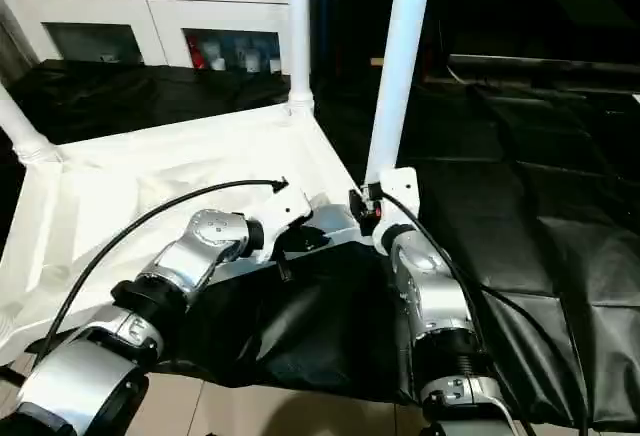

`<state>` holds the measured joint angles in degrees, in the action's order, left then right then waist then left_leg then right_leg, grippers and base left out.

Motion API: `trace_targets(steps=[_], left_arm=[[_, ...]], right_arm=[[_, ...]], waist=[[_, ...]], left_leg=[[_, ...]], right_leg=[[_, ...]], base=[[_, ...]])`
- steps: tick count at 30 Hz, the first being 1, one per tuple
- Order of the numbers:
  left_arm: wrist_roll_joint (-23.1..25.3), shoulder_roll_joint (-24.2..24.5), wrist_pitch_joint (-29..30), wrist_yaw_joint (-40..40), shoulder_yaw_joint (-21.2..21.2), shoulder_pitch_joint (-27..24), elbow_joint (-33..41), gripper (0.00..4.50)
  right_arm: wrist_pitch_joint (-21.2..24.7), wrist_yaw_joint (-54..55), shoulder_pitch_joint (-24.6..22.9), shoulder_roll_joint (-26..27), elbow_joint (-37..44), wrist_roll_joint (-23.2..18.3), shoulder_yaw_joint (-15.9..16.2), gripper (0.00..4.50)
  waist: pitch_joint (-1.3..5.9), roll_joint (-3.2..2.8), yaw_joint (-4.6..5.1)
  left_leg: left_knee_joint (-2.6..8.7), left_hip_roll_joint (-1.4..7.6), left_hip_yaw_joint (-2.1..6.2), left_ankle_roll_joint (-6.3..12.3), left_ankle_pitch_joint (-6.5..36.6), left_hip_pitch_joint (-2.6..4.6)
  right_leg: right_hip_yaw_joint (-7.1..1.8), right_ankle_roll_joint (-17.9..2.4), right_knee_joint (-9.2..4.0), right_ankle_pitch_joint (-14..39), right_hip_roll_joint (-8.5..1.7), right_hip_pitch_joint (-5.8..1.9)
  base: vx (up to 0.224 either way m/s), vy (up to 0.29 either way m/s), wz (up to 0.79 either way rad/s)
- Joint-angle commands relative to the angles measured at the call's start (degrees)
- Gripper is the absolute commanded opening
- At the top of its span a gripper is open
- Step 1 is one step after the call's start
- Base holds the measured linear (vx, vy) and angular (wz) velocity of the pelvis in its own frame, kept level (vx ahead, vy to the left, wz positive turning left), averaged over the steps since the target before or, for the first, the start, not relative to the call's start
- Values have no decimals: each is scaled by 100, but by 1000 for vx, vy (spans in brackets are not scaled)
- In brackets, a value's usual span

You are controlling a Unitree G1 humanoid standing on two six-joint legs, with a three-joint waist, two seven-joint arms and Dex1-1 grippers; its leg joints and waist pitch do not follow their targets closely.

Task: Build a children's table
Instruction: Rotate leg to tighten

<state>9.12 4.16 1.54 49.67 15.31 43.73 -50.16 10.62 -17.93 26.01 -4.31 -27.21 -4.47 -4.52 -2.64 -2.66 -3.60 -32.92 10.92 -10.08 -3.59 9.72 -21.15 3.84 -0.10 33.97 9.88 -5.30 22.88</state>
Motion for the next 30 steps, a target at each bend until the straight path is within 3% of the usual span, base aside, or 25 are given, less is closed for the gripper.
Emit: trace_targets(steps=[1,6,9,10,12,16,20,22,26,27,30], left_arm=[[-86,-166,-257,195,162,62,322,0],[-177,45,-434,502,138,-12,337,0],[-275,171,-599,801,115,-78,409,0],[-381,260,-661,1102,113,-155,520,0],[-433,302,-669,1257,114,-189,574,0],[-562,527,-724,1810,138,-250,681,0],[-624,621,-733,2037,152,-259,712,0],[-660,692,-731,2194,158,-292,777,0],[-671,769,-716,2340,174,-329,816,0],[-674,817,-689,2434,178,-353,825,0],[-676,866,-681,2482,182,-406,841,0]], right_arm=[[191,-781,-247,183,86,-197,499,316],[383,-1847,-676,-640,734,-378,680,362],[435,-2437,-900,-1111,1047,-514,716,375],[221,-2786,-998,-1414,1143,-468,772,390],[133,-2961,-1035,-1537,1179,-454,799,411],[130,-3951,-1135,-2054,1401,-662,912,411],[241,-4241,-1114,-2207,1451,-850,894,411],[244,-4389,-1080,-2273,1435,-929,873,376],[232,-4481,-1047,-2306,1420,-965,858,364],[225,-4585,-1040,-2318,1430,-1023,871,346],[219,-4695,-1053,-2308,1444,-1057,926,322]], waist=[[368,4,-24],[376,63,-67],[356,72,-119],[353,73,-141],[353,71,-155],[348,68,-182],[362,56,-213],[371,79,-224],[373,90,-250],[371,116,-254],[369,115,-289]], left_leg=[[382,159,54,247,1488,33],[348,173,39,464,1268,27],[349,183,30,502,1336,24],[356,189,33,468,1371,24],[352,189,31,445,1383,27],[357,202,33,449,1437,24],[334,208,28,519,1320,17],[324,217,24,540,1222,19],[312,215,20,565,1134,11],[314,215,16,571,1122,12],[313,216,18,561,1086,12]], right_leg=[[-209,-1251,-426,1060,-290,-301],[-208,-1370,-395,712,-290,-345],[-209,-1326,-429,1015,-309,-332],[-205,-1294,-442,1178,-316,-330],[-206,-1276,-444,1257,-312,-325],[-204,-1282,-444,1359,-305,-317],[-196,-1383,-408,1135,-304,-310],[-197,-1428,-393,1031,-305,-307],[-197,-1432,-378,1020,-311,-301],[-196,-1421,-382,1034,-306,-298],[-197,-1385,-379,1122,-313,-292]], base=[[0,0,0],[0,0,0],[0,0,0],[0,0,0],[0,0,0],[0,0,0],[0,0,0],[0,0,0],[0,0,0],[0,0,0],[0,0,0]])
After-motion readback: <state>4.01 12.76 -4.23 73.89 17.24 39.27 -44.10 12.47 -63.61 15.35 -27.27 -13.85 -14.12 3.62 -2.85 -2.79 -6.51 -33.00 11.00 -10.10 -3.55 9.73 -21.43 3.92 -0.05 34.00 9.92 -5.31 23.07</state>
